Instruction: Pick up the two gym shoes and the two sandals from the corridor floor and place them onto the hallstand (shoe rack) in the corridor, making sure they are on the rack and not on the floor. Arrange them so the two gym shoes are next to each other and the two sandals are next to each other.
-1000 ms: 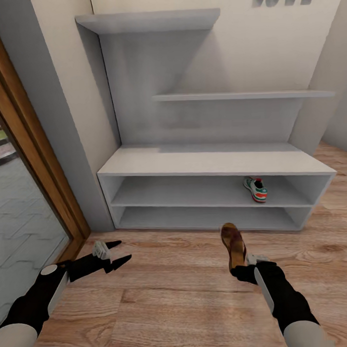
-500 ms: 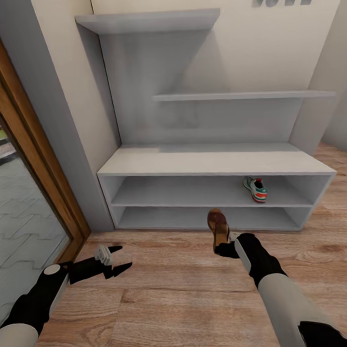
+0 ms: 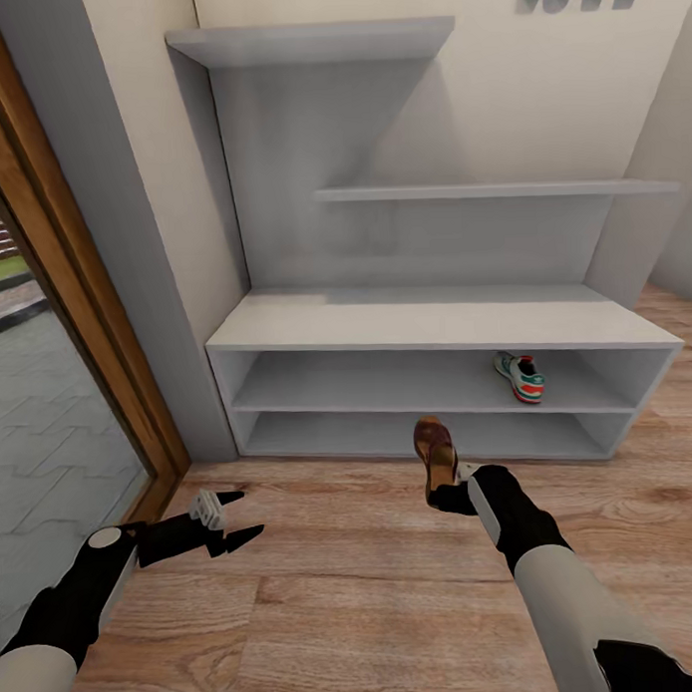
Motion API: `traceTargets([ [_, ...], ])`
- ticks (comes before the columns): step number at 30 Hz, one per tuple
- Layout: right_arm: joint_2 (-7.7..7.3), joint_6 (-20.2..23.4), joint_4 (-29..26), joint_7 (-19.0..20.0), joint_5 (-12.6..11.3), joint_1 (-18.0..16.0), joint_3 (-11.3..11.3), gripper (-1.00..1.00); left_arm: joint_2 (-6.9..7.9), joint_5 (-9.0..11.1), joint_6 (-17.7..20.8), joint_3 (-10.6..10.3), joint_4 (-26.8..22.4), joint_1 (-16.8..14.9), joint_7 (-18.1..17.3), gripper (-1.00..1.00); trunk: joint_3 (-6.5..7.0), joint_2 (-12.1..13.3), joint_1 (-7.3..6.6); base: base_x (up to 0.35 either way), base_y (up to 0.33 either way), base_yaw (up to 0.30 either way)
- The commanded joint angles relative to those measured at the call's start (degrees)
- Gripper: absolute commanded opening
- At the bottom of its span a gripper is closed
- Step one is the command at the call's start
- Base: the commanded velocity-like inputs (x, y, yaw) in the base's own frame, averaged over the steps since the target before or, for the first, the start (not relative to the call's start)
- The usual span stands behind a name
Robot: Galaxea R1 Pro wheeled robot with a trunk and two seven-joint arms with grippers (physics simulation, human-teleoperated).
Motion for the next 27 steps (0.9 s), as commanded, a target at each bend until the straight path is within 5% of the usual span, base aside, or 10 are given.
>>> traceTargets([
  [1, 0.07, 0.3, -0.1, -0.3, -0.1, 0.0, -0.3, -1.0, -0.04, -0.4, 0.0, 0.2, 0.0, 0.0, -0.3, 1.0, -0.05, 0.0, -0.01, 0.0, 0.071, 0.0],
  [27, 0.07, 0.2, 0.0, -0.3, -0.1, 0.0, -0.3, -1.0, -0.31, -0.5, 0.0, 0.1, 0.1, 0.0, -0.2, 1.0, -0.05, 0.0, -0.01, 0.067, 0.027, 0.0],
])
